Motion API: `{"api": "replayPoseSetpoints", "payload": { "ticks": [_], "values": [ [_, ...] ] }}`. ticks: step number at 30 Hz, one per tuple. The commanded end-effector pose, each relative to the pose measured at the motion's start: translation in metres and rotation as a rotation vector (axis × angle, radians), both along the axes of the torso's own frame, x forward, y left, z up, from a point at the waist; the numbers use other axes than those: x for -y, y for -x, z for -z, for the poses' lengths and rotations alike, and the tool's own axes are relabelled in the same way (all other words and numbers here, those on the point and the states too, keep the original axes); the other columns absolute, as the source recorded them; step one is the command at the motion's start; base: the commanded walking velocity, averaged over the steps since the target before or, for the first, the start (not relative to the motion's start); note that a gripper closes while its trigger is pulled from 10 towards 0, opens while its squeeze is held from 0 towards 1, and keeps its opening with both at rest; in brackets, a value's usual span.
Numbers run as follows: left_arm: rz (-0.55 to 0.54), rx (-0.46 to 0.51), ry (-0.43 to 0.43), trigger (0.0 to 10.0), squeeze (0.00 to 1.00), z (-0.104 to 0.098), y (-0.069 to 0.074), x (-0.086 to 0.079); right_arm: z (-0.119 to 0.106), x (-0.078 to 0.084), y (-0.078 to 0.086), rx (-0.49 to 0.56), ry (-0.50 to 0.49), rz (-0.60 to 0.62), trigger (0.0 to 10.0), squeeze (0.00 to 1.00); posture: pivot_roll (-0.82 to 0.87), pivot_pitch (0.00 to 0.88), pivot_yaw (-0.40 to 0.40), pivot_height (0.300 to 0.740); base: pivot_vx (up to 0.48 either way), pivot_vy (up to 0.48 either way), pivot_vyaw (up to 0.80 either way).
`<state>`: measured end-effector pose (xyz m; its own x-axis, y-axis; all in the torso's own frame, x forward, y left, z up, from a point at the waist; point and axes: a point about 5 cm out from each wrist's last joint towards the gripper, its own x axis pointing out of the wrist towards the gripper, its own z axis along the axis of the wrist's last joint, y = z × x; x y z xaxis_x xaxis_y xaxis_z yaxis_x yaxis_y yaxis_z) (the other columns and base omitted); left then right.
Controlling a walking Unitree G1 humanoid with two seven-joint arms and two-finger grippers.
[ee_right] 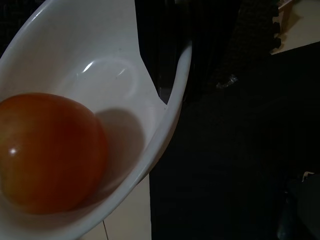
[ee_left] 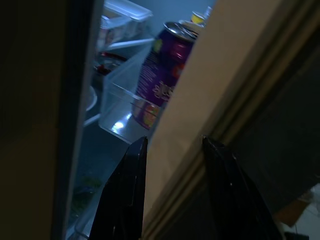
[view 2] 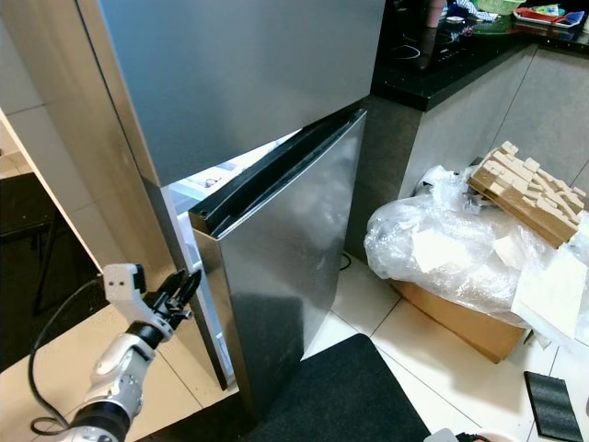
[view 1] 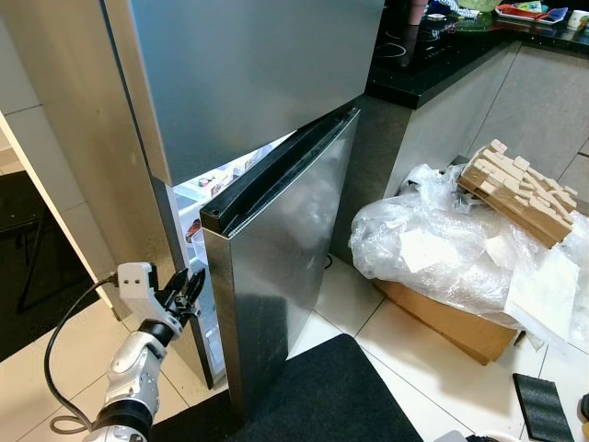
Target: Restocking fridge
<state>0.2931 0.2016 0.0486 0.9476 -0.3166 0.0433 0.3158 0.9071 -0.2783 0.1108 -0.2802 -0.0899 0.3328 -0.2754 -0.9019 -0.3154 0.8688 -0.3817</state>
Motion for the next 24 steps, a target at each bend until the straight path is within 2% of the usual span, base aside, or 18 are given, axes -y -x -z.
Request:
{"api": "replayPoseSetpoints", "payload": {
  "ticks": [1,5,8,11,12,14,17,20,21,24],
  "values": [
    [0.035,-0.025,0.004,10.0,0.00,0.005,0.000,0.011,-0.001,0.002,0.000,0.011,0.005,0.015,10.0,0.00,-0.05,0.000,-0.020,0.740,0.000,0.000,0.00],
    [0.053,-0.027,0.003,10.0,0.00,0.003,-0.005,0.020,0.000,0.001,0.001,0.009,0.003,0.015,10.0,0.00,-0.05,0.000,-0.018,0.740,0.000,0.000,0.00],
    [0.066,-0.014,0.005,10.0,0.00,-0.003,-0.013,0.033,0.000,0.001,0.002,0.009,0.003,0.017,10.0,0.00,-0.06,0.000,-0.014,0.740,0.000,0.000,0.00],
    [0.070,-0.010,0.008,10.0,0.00,-0.004,-0.014,0.036,0.000,0.001,0.002,0.009,0.003,0.019,10.0,0.00,-0.06,0.000,-0.014,0.740,0.000,0.000,0.00],
    [0.090,-0.002,0.015,10.0,0.00,-0.007,-0.018,0.045,0.000,0.001,0.003,0.009,0.003,0.020,10.0,0.00,-0.06,0.000,-0.014,0.740,0.000,0.000,0.00],
    [0.100,0.000,0.022,10.0,0.00,-0.008,-0.019,0.049,0.000,0.001,0.003,0.009,0.003,0.021,10.0,0.00,-0.06,0.000,-0.014,0.740,0.000,0.000,0.00],
    [0.176,0.005,0.049,10.0,0.00,-0.010,-0.020,0.074,0.000,0.001,0.003,0.007,0.004,0.020,10.0,0.00,-0.06,0.000,-0.014,0.740,0.000,0.000,0.00],
    [0.302,-0.002,0.059,10.0,0.00,-0.007,-0.013,0.110,0.000,0.002,0.003,0.007,0.006,0.021,10.0,0.00,-0.06,0.000,-0.013,0.740,0.000,0.000,0.00],
    [0.302,-0.002,0.059,10.0,0.00,-0.007,-0.013,0.110,0.000,0.002,0.003,0.007,0.006,0.021,10.0,0.00,-0.06,0.000,-0.013,0.740,0.000,0.000,0.00],
    [0.396,-0.010,0.075,10.0,0.00,-0.003,-0.003,0.132,0.000,0.002,0.003,0.011,0.006,0.026,10.0,0.00,-0.07,0.000,-0.009,0.740,0.000,0.000,0.00]
  ]
}}
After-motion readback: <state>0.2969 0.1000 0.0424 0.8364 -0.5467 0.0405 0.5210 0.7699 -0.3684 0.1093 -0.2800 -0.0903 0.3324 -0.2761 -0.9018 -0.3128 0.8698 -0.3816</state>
